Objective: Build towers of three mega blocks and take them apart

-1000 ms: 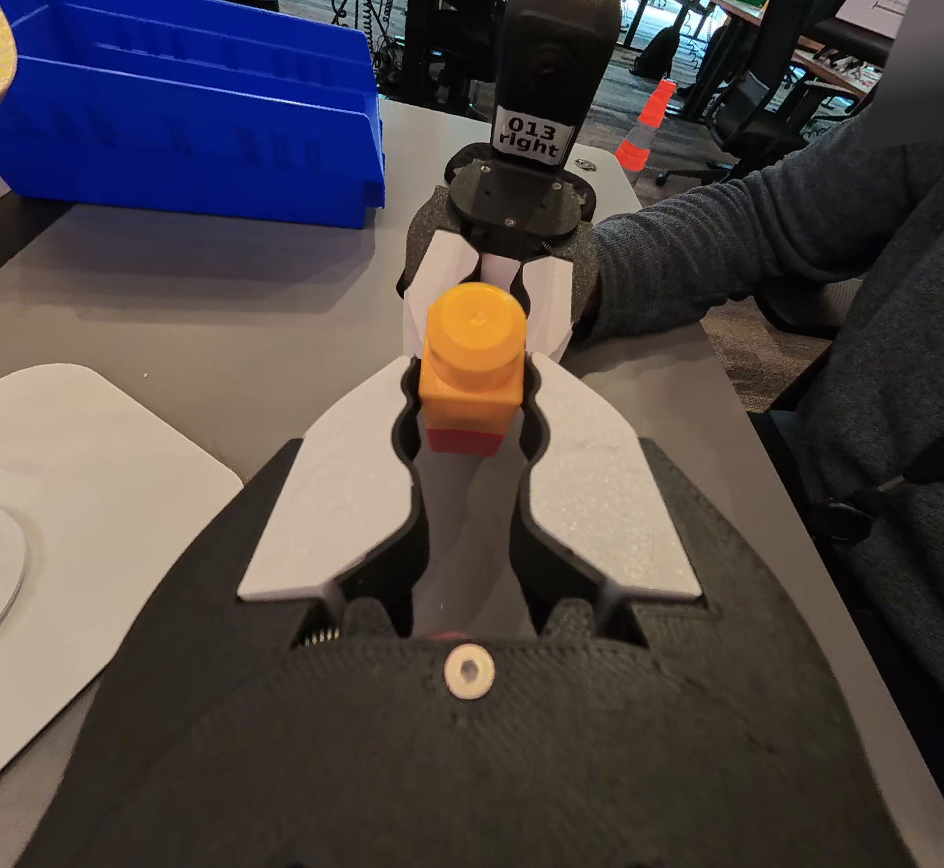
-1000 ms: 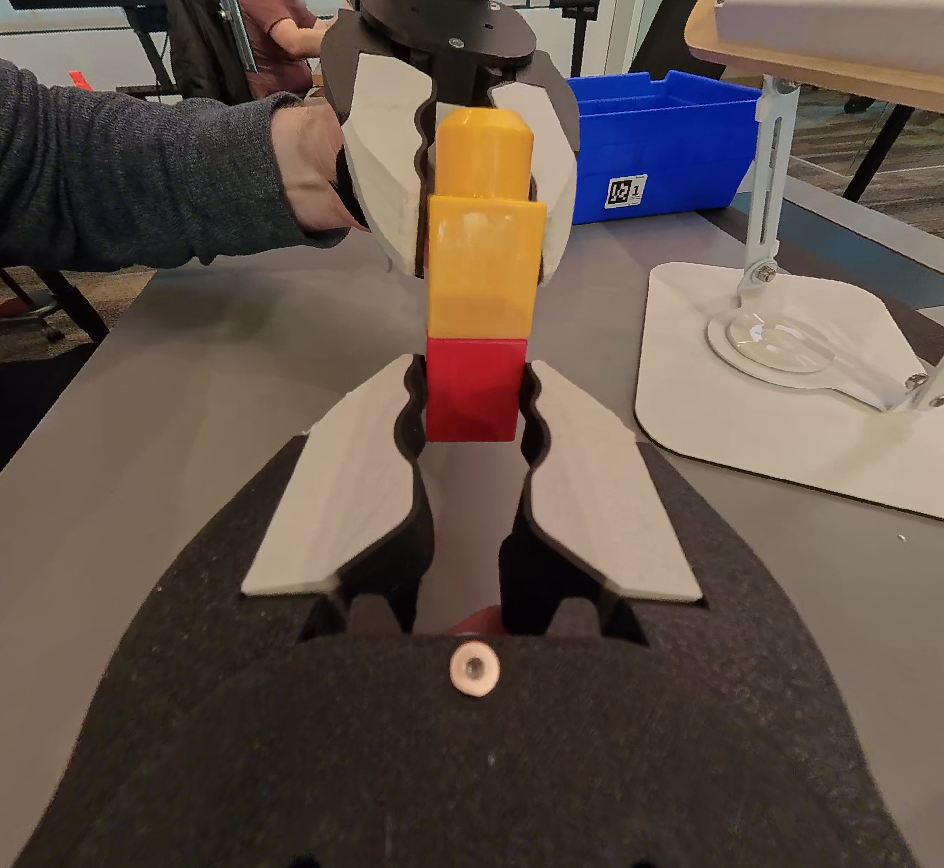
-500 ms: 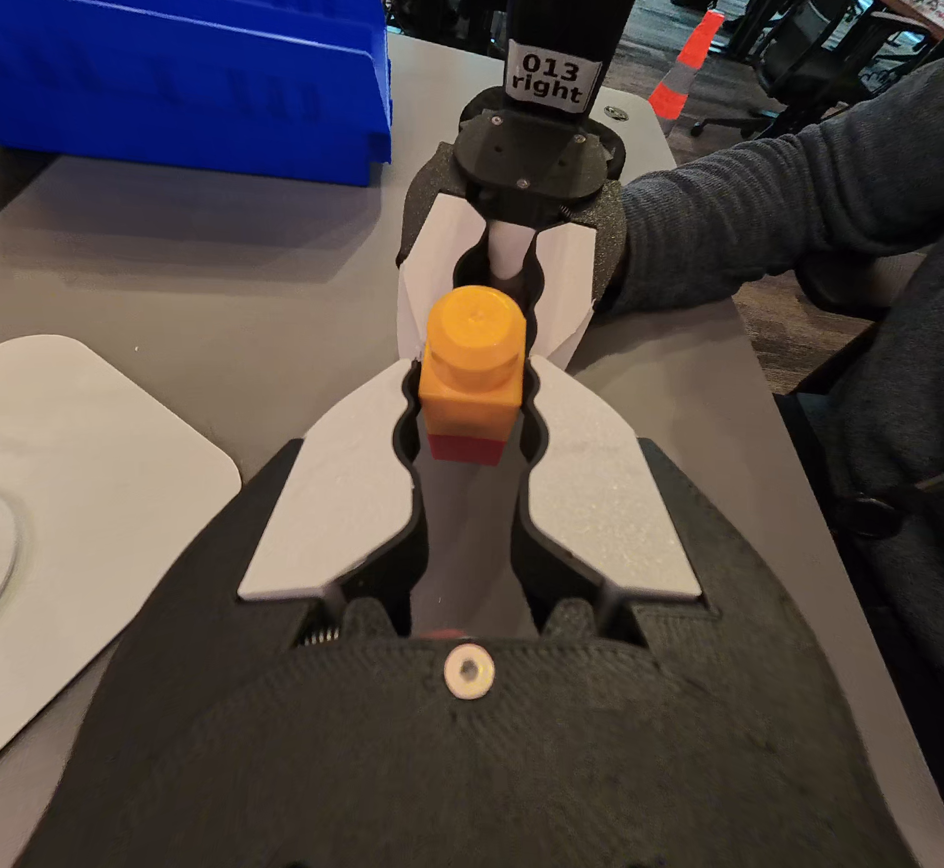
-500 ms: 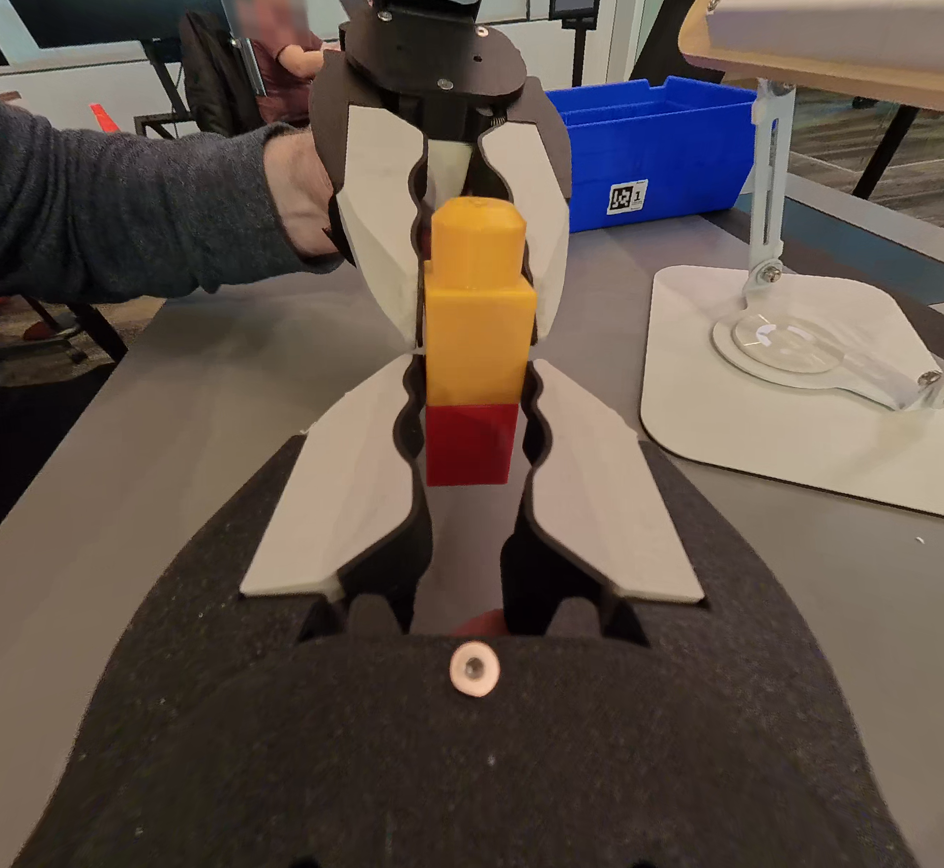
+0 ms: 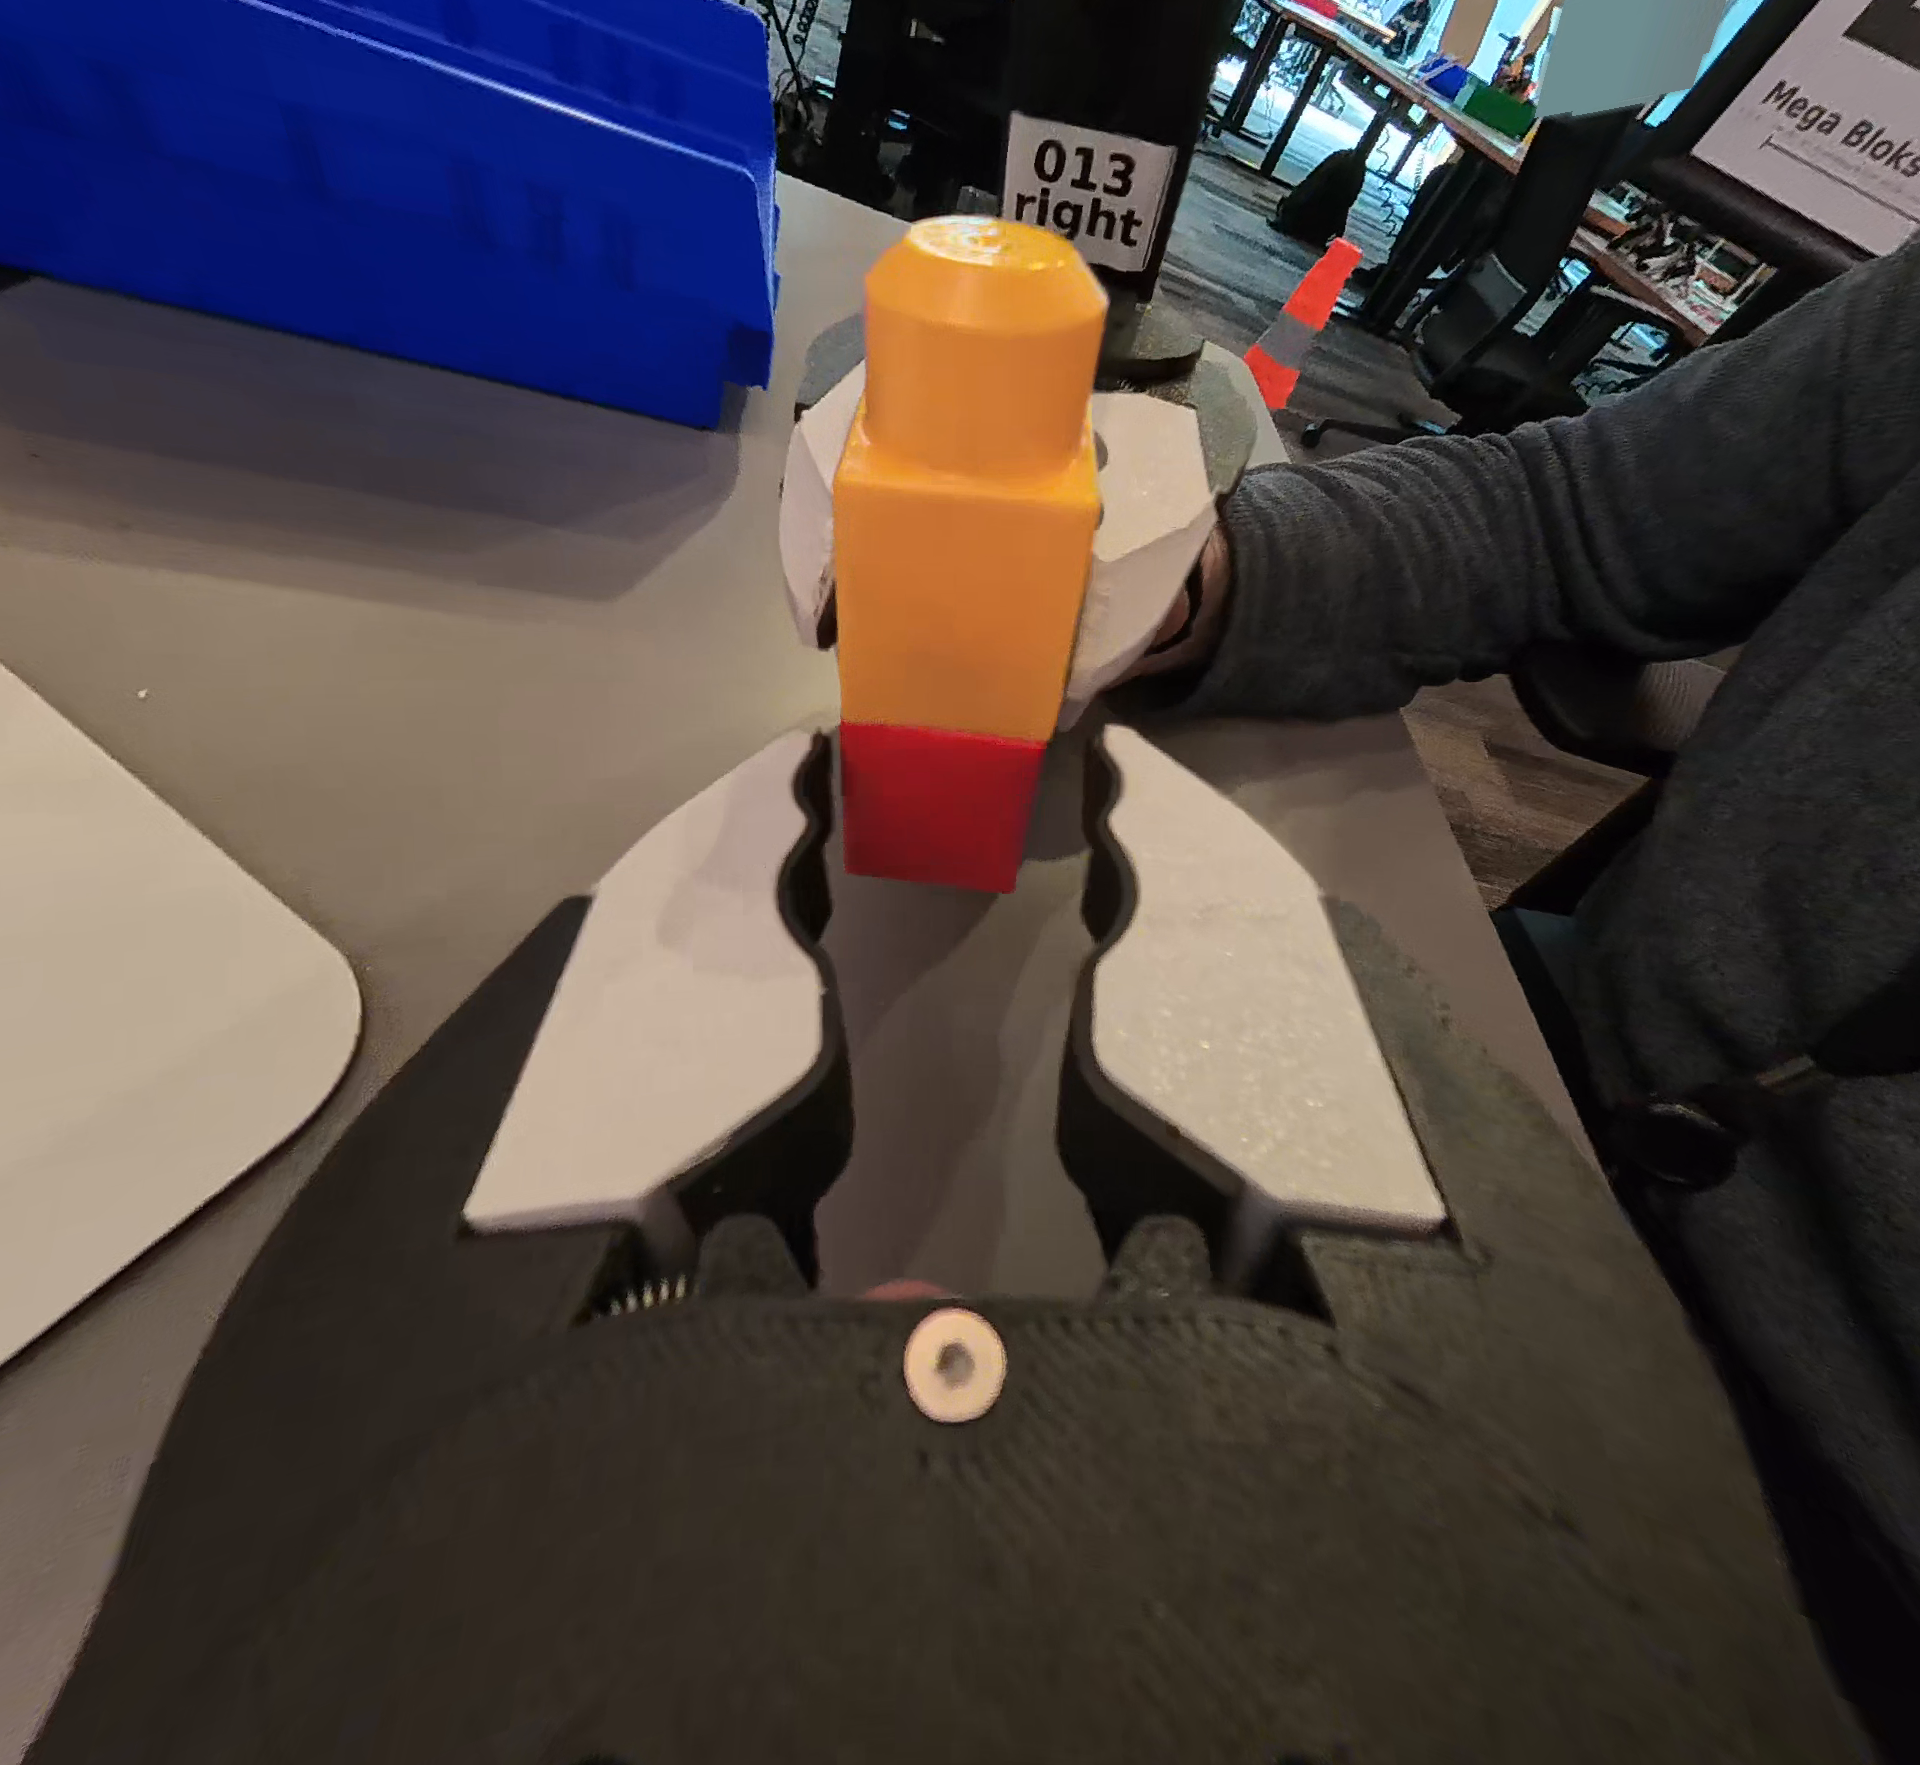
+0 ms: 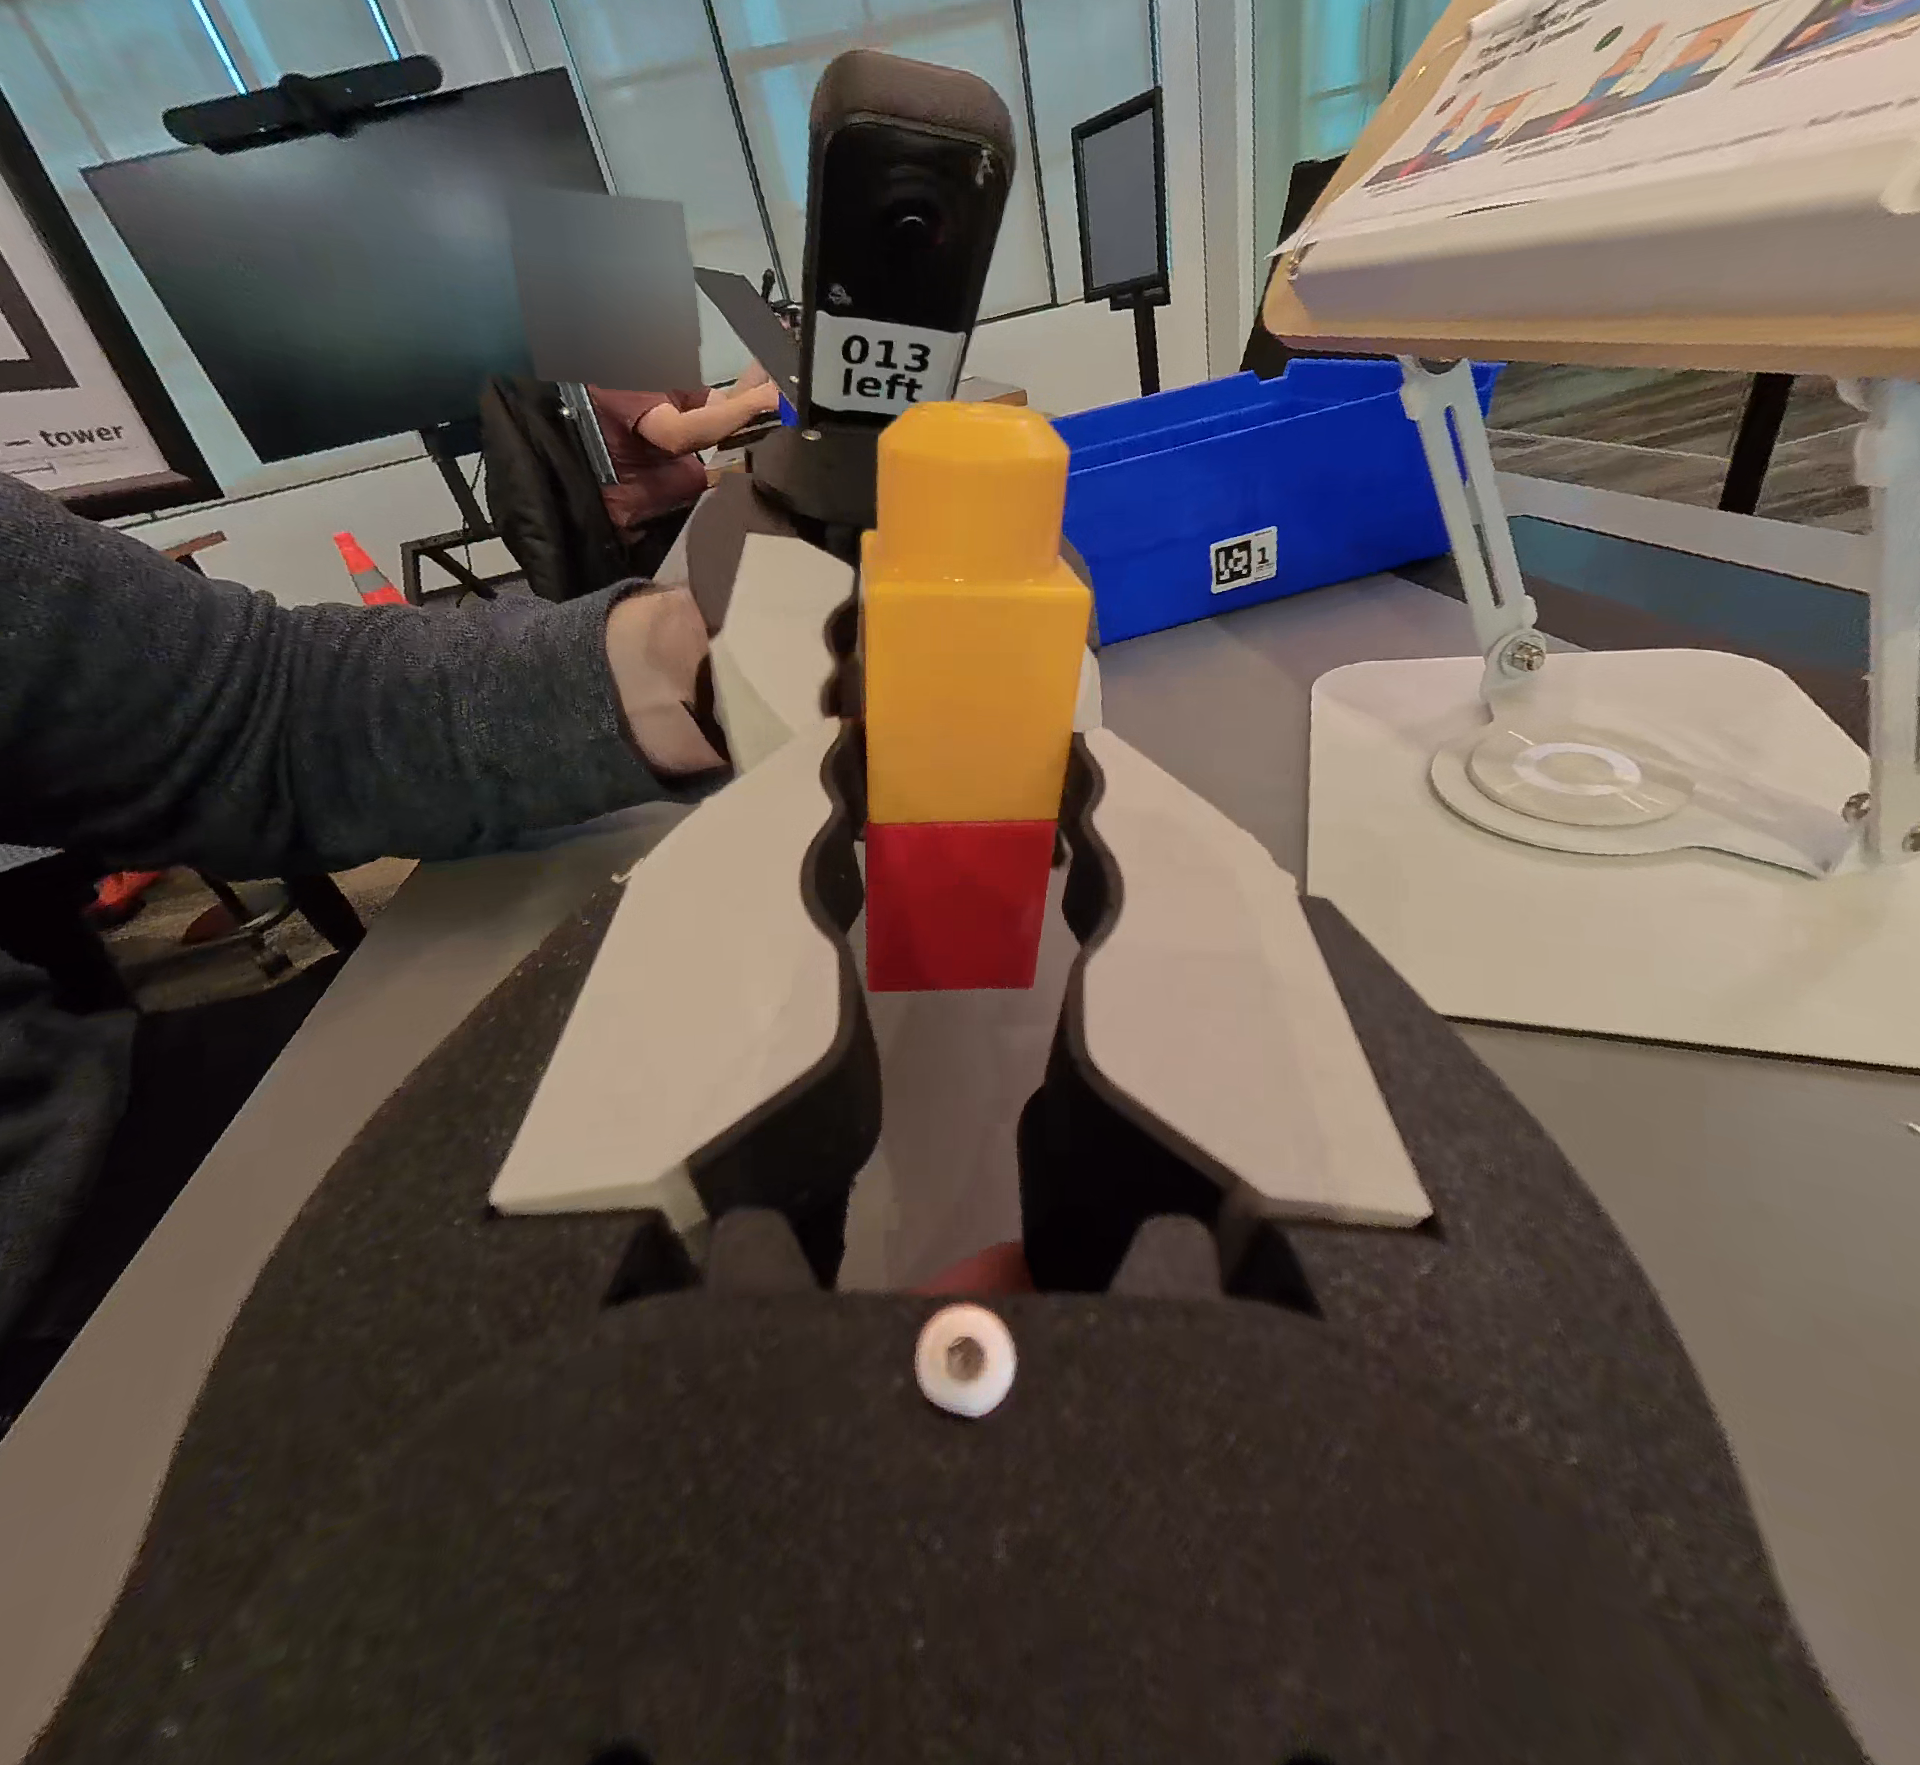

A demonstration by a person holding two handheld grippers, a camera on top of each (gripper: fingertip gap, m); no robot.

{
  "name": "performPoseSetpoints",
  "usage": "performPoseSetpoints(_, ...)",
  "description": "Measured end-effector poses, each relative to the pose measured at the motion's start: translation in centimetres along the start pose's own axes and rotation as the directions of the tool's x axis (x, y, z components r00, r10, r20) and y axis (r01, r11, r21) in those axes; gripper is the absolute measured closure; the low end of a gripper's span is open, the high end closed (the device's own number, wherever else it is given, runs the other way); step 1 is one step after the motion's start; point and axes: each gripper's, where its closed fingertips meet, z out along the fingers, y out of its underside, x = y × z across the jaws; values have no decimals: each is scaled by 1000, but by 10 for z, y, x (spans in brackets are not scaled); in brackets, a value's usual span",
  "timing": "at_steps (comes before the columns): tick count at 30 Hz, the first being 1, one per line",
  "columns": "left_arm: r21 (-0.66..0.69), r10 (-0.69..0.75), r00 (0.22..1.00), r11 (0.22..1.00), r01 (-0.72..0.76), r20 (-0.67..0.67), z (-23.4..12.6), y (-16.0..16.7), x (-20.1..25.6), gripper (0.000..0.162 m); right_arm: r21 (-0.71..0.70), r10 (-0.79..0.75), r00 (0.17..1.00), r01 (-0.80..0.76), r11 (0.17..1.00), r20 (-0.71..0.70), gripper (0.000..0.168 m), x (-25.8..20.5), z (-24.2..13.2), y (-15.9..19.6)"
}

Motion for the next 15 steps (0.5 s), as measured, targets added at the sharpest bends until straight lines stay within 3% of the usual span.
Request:
performPoseSetpoints(1, -4, -7, 1000, 1000, 7, 1, 3, 1, -1, 125, -1, -1, 1000, 1, 1000, 5, 133, -1, 1, 1)
performPoseSetpoints(8, -66, 13, 1000, 998, -12, 16, 7, 9, -3, 126, -5, 5, 1000, -4, 1000, 26, 123, -1, -2, -2)
performPoseSetpoints(15, -65, 21, 1000, 998, -20, 13, 11, 9, 2, 126, -45, -21, 999, 22, 999, 28, 131, -5, 1, 3)
